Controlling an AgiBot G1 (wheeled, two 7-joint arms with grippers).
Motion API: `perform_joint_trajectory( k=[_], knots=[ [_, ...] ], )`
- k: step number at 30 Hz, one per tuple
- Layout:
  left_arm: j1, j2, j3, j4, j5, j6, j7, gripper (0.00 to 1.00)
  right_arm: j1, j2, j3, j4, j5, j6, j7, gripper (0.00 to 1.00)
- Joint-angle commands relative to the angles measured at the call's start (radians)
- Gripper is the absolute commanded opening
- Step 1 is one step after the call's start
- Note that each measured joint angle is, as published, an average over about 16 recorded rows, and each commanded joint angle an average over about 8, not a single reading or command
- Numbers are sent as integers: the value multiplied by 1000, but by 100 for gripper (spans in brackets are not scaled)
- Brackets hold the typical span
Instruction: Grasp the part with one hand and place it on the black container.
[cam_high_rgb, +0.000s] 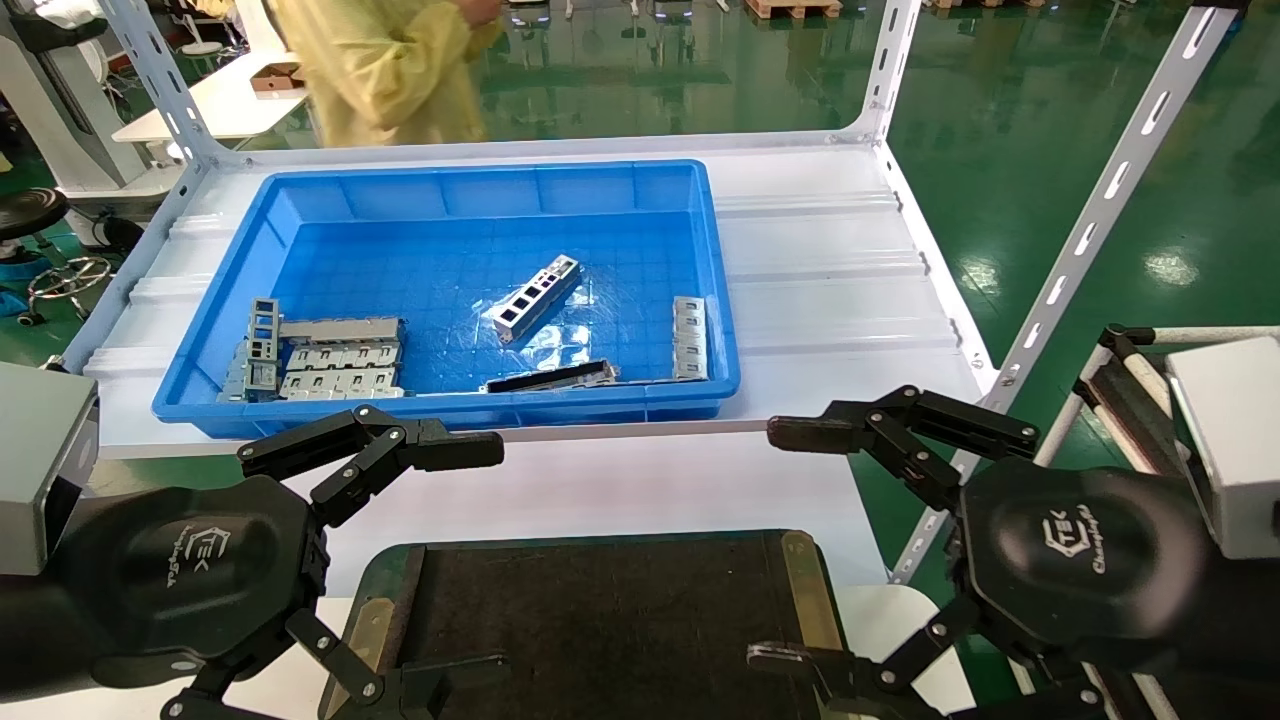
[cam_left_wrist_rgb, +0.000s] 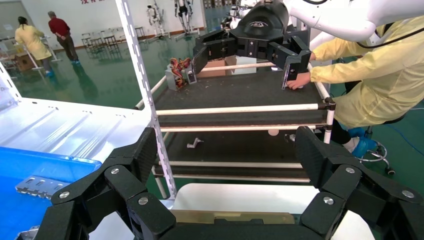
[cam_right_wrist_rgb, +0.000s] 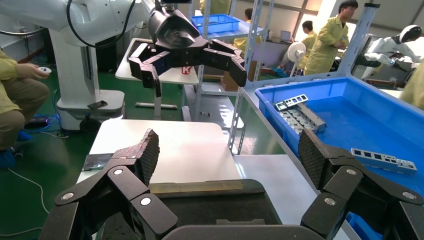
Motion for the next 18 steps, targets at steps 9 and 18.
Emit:
perform_joint_trajectory(
  k=[9,18],
  knots=[
    [-11,3,0,11,15,-12,10,100,0,0,0,0,0,0,0,100],
    [-30,29,5,38,75,-84,37,100,0,0,-1,-1,0,0,0,100]
  ],
)
